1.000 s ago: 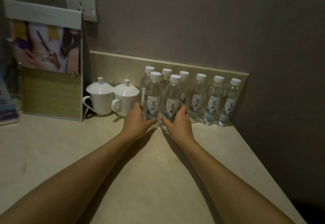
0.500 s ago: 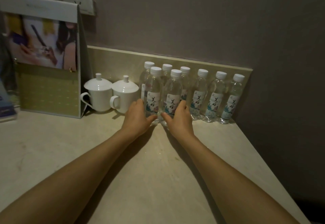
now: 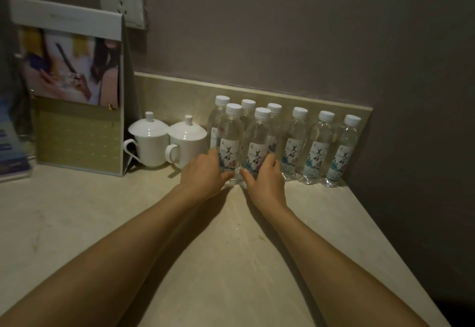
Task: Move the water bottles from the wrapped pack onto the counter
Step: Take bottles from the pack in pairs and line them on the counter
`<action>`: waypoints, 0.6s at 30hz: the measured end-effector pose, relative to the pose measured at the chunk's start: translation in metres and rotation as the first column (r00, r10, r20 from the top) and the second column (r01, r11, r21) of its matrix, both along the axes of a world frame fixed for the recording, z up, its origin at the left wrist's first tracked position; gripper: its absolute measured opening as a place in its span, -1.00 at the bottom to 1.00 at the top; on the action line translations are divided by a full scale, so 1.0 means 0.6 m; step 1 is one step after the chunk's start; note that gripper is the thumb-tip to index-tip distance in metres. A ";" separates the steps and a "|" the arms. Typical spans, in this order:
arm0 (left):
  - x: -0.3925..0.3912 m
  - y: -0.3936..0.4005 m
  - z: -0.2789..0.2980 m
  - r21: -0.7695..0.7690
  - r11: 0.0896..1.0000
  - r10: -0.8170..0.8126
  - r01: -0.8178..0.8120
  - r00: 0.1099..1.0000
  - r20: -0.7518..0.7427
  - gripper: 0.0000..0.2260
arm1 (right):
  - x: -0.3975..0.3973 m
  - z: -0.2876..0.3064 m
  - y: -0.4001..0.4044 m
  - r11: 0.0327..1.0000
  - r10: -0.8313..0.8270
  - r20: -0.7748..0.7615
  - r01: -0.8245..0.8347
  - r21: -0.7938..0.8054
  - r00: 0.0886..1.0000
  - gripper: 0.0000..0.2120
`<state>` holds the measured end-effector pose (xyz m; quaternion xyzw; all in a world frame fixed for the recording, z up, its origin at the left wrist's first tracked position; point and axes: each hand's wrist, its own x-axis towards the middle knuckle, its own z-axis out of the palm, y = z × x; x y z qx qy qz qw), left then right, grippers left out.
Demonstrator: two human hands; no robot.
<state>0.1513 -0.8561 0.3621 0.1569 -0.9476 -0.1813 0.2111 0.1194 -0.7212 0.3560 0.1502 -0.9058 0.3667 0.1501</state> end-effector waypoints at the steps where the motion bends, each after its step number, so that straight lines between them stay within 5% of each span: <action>1: 0.001 0.002 -0.001 0.002 1.000 -0.002 0.002 1.000 -0.001 -0.55 | 0.000 0.001 0.000 1.000 0.003 0.008 -0.003 -0.003 1.000 -0.42; 11: 0.002 0.002 0.002 0.118 0.992 -0.052 0.050 0.998 0.016 -0.51 | -0.006 0.002 -0.002 0.999 0.010 0.021 -0.009 -0.034 1.000 -0.45; 18: 0.008 -0.002 -0.003 0.047 0.997 -0.058 0.058 0.998 -0.002 -0.52 | -0.007 -0.003 -0.004 1.000 -0.002 0.005 0.002 -0.026 1.000 -0.49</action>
